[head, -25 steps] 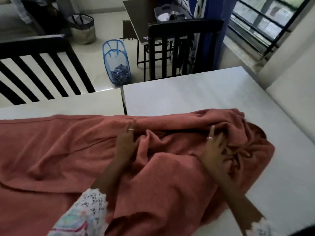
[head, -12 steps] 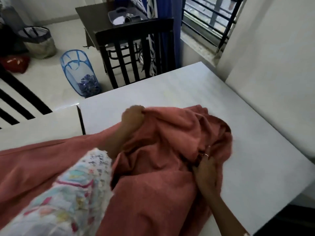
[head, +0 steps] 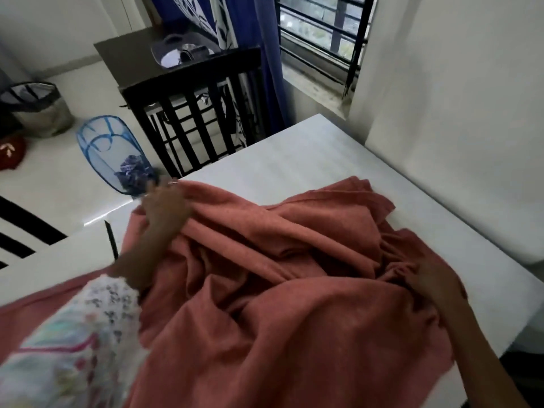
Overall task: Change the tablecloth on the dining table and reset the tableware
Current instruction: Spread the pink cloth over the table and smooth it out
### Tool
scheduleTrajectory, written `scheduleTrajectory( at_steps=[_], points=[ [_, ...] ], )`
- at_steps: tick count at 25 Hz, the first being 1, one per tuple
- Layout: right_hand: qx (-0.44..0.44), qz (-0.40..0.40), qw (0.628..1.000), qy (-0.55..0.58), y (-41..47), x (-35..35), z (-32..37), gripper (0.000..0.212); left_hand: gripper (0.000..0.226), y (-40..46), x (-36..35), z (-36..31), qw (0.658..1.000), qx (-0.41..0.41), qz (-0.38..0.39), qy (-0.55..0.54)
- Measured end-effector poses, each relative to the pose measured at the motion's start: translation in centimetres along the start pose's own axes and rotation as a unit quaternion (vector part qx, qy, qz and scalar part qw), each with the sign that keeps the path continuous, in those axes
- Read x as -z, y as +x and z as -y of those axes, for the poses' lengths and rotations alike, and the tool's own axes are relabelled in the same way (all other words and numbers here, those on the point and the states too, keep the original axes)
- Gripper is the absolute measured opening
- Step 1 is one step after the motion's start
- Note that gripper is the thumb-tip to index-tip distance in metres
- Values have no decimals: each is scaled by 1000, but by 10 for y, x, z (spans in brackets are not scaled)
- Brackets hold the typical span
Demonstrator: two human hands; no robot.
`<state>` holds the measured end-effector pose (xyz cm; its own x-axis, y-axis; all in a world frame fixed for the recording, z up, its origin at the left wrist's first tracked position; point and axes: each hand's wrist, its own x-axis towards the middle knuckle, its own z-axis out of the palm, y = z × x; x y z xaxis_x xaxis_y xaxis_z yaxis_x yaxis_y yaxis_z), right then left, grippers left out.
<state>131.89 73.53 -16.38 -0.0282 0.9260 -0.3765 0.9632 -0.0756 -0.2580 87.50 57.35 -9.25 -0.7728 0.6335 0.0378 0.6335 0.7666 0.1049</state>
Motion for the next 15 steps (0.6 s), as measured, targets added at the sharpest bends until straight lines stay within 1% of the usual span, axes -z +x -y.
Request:
scheduleTrajectory(
  at_steps=[1,2,3,4,5,6,7,8,9,10,11,13,15],
  points=[
    [-2,-6,999,38,-2,0,18,73,54,-10,-10,-31,992,-114,18,-56],
    [16,-19,996,84,-3,-1,33,71,58,-22,-17,-65,971,-196,69,-121],
    [18,-25,992,125,-6,-4,46,73,63,-35,-25,-96,948,-239,136,-160],
    [18,-21,988,152,-7,-11,54,79,74,-48,-35,-126,931,-263,188,-170],
    [13,-1,987,161,-6,-22,54,84,85,-60,-47,-151,926,-267,219,-156],
    [14,20,985,171,-5,-33,55,84,94,-70,-60,-171,928,-258,233,-133],
    [18,44,983,179,-5,-42,58,80,97,-78,-71,-186,933,-252,236,-105],
    [31,61,980,186,-2,-49,58,74,89,-83,-79,-196,936,-255,236,-58],
    [28,67,978,195,0,-50,59,69,70,-84,-84,-203,937,-272,219,-7],
    [18,71,976,206,6,-46,58,68,49,-83,-86,-209,936,-292,196,21],
    [16,80,970,228,8,-39,55,68,35,-80,-85,-209,938,-301,172,19],
    [19,79,960,267,12,-17,40,67,24,-63,-69,-206,946,-291,140,-36],
    [4,30,958,284,16,10,11,51,22,-27,-44,-193,966,-220,94,-97]
  ],
)
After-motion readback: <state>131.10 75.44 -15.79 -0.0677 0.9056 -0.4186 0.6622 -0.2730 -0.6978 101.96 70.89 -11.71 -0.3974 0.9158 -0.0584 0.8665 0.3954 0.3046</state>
